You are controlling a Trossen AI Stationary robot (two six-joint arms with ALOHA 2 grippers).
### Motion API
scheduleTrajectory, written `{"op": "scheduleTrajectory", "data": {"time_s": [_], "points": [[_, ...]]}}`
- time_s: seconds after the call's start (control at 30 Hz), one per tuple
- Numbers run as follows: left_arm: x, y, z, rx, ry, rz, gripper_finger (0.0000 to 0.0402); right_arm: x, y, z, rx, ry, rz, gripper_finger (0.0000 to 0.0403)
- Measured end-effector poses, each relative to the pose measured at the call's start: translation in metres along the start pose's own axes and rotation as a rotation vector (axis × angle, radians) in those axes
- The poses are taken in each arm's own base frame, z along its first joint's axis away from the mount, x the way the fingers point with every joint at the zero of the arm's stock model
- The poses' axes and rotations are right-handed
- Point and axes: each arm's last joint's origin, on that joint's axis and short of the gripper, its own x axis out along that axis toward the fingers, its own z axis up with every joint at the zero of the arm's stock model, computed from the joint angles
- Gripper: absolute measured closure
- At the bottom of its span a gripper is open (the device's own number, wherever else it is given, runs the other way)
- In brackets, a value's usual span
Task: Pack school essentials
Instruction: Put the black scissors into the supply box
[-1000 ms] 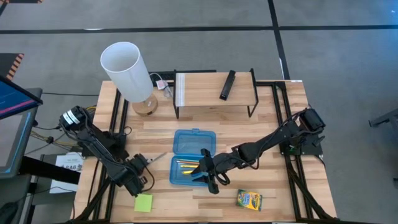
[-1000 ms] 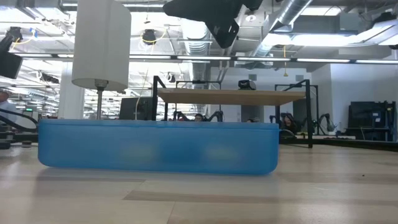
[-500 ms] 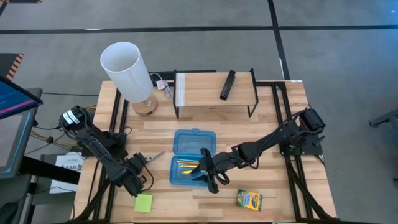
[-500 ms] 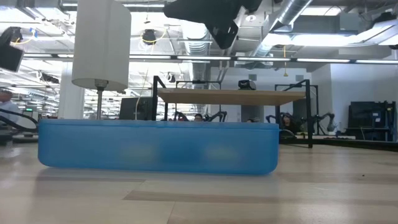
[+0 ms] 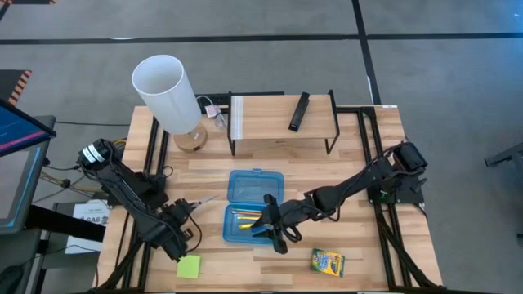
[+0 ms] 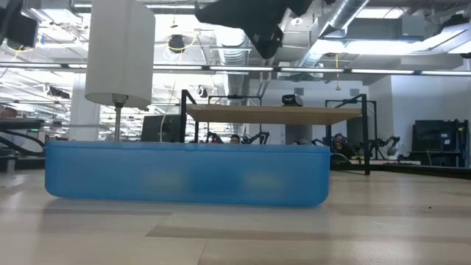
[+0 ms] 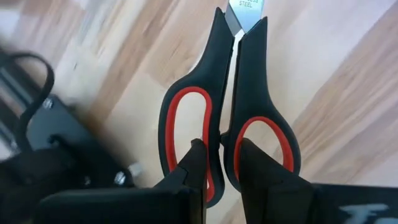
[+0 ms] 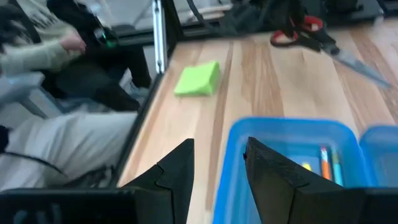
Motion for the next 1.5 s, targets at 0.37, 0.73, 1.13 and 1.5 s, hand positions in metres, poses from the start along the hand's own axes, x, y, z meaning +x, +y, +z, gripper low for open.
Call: {"op": "scheduleTrajectory", "data": {"time_s": [0.37,0.73,1.13,1.5], "points": [[-0.017,-0.029,0.024,0.271,-0.213,-0.25,0.0371,-0.033,0.021,0.018,-0.037,-0.025,-0.005,0.0243],[-0.017,-0.048,0.087,0.407,-0.388,-0.456,0.0371,-0.062,0.059,0.02,-0.134,-0.09,-0.09,0.0245],[0.012,-0.062,0.123,0.513,-0.347,-0.54,0.0371,-0.061,0.055,0.02,-0.148,-0.078,-0.109,0.0248],[0.028,-0.069,0.122,0.498,-0.281,-0.519,0.0359,-0.061,0.055,0.02,-0.148,-0.077,-0.11,0.0249]]}}
